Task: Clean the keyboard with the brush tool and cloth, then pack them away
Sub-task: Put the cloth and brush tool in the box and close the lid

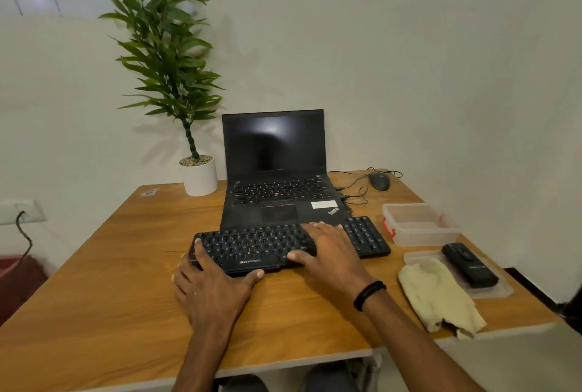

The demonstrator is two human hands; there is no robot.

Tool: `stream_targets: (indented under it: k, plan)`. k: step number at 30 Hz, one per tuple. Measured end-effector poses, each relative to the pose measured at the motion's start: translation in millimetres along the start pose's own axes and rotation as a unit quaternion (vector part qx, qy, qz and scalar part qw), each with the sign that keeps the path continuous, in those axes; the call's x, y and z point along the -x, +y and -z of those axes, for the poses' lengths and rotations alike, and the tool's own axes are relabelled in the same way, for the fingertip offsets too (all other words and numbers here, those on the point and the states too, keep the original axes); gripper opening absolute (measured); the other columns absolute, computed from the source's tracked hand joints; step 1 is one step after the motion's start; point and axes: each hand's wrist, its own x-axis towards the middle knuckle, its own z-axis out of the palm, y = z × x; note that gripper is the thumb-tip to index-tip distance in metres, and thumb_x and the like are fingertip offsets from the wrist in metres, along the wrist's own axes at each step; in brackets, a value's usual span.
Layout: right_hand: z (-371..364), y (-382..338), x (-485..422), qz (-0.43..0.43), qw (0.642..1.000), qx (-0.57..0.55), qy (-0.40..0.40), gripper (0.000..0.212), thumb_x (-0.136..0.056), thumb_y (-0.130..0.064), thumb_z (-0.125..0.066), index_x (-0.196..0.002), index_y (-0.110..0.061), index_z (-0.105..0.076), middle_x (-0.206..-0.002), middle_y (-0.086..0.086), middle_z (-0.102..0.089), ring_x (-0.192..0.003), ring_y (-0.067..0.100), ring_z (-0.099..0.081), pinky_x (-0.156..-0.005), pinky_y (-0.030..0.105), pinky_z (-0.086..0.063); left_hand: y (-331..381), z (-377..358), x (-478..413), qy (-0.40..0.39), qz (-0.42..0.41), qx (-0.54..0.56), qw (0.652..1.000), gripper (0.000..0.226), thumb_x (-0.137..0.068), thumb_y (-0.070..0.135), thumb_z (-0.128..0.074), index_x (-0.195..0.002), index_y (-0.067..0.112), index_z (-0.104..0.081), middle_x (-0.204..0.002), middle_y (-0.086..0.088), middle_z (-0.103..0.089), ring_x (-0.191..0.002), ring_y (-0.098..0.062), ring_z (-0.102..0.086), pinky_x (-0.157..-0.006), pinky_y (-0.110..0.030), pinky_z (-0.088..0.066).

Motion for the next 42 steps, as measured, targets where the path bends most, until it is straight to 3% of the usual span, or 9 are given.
stream_targets:
  k: [5, 13, 19, 22, 25, 30, 36, 39, 42]
  plan:
    - [49.0, 38.9, 37.1, -0.134, 0.984, 0.011, 0.116, 0.044, -0.094, -0.048, -0.058, -0.13, -0.022, -0.056, -0.121, 0.001, -0.064, -0.108, 0.017, -0.061, -0.092, 0.034, -0.053, 19.4, -5.0, 28.6, 0.03, -0.044, 0.068, 0.996, 0.098, -0.078, 0.054, -0.081, -0.153, 0.015, -0.032, -0.147, -0.025, -0.041, -0.135, -0.042, -0.035, -0.11, -0.056, -0.034]
    - [91.2, 101.8, 73.7, -0.258, 0.934, 0.246, 0.014, 0.011, -0.094, -0.021, -0.055, -0.102, -0.02, -0.063, -0.115, 0.008, -0.064, -0.115, 0.03, -0.052, -0.098, 0.042, -0.047, 69.1, -18.1, 67.9, -0.049, -0.172, 0.229, 0.957, 0.046, -0.092, 0.03, -0.073, -0.135, 0.026, -0.056, -0.124, 0.003, -0.054, -0.113, -0.011, -0.051, -0.097, -0.035, -0.049]
    - [105.7, 91.1, 75.3, -0.176, 0.981, -0.078, 0.034, 0.013, -0.09, -0.033, -0.07, -0.099, -0.023, -0.071, -0.101, -0.011, -0.066, -0.098, 0.011, -0.058, -0.084, 0.027, -0.045, 100.6, -10.5, 83.6, -0.258, -0.162, 0.362, 0.881, 0.032, -0.093, 0.034, -0.073, -0.119, 0.045, -0.057, -0.125, 0.01, -0.058, -0.11, -0.002, -0.057, -0.085, -0.024, -0.057]
    - [112.3, 69.4, 82.0, -0.096, 0.956, -0.277, 0.027, 0.013, -0.087, -0.032, -0.073, -0.094, -0.021, -0.07, -0.107, -0.009, -0.067, -0.103, 0.011, -0.058, -0.087, 0.032, -0.051, 119.1, 5.2, 80.0, -0.362, -0.119, 0.464, 0.799, 0.049, -0.088, 0.041, -0.072, -0.134, 0.034, -0.057, -0.128, 0.008, -0.06, -0.115, -0.009, -0.06, -0.075, -0.018, -0.056]
    - [109.6, 57.8, 84.3, -0.028, 0.902, -0.43, 0.002, 0.027, -0.084, -0.033, -0.07, -0.1, -0.011, -0.068, -0.103, 0.005, -0.07, -0.101, 0.022, -0.065, -0.087, 0.041, -0.057, 126.5, 13.4, 63.9, -0.415, -0.099, 0.51, 0.747, 0.057, -0.086, 0.051, -0.073, -0.137, 0.027, -0.061, -0.125, -0.006, -0.068, -0.113, -0.022, -0.068, -0.085, -0.031, -0.059]
    - [92.5, 51.9, 78.1, -0.028, 0.899, -0.435, 0.038, 0.017, -0.092, -0.027, -0.065, -0.104, -0.015, -0.063, -0.095, 0.005, -0.072, -0.094, 0.023, -0.069, -0.083, 0.043, -0.059, 123.7, 22.8, 46.9, -0.361, -0.149, 0.467, 0.794, 0.039, -0.089, 0.039, -0.067, -0.115, 0.01, -0.073, -0.106, -0.005, -0.078, -0.101, -0.022, -0.074, -0.084, -0.036, -0.061]
    - [73.8, 48.8, 74.0, -0.018, 0.926, -0.373, 0.045, 0.017, -0.098, -0.02, -0.058, -0.113, -0.028, -0.059, -0.106, -0.005, -0.071, -0.099, 0.01, -0.068, -0.078, 0.04, -0.061, 111.0, 15.1, 45.7, -0.314, -0.179, 0.447, 0.818, 0.039, -0.094, 0.045, -0.057, -0.112, 0.015, -0.073, -0.099, -0.003, -0.077, -0.09, -0.017, -0.074, -0.07, -0.031, -0.06]
    - [66.9, 43.1, 74.7, -0.02, 0.926, -0.373, 0.051, 0.016, -0.1, -0.019, -0.055, -0.114, -0.026, -0.059, -0.106, -0.006, -0.071, -0.095, 0.011, -0.069, -0.072, 0.04, -0.062, 111.1, 7.6, 47.6, -0.249, -0.188, 0.408, 0.858, 0.038, -0.097, 0.053, -0.049, -0.102, 0.022, -0.069, -0.09, -0.003, -0.075, -0.082, -0.021, -0.072, -0.068, -0.04, -0.059]
    - [62.0, 40.1, 73.3, -0.027, 0.932, -0.351, 0.092, 0.016, -0.098, -0.016, -0.058, -0.111, -0.025, -0.062, -0.103, -0.005, -0.07, -0.094, 0.011, -0.069, -0.07, 0.037, -0.062, 112.7, 2.7, 50.0, -0.173, -0.206, 0.35, 0.897, 0.031, -0.104, 0.05, -0.043, -0.091, 0.028, -0.061, -0.082, 0.004, -0.068, -0.071, -0.008, -0.064, -0.061, -0.03, -0.053]
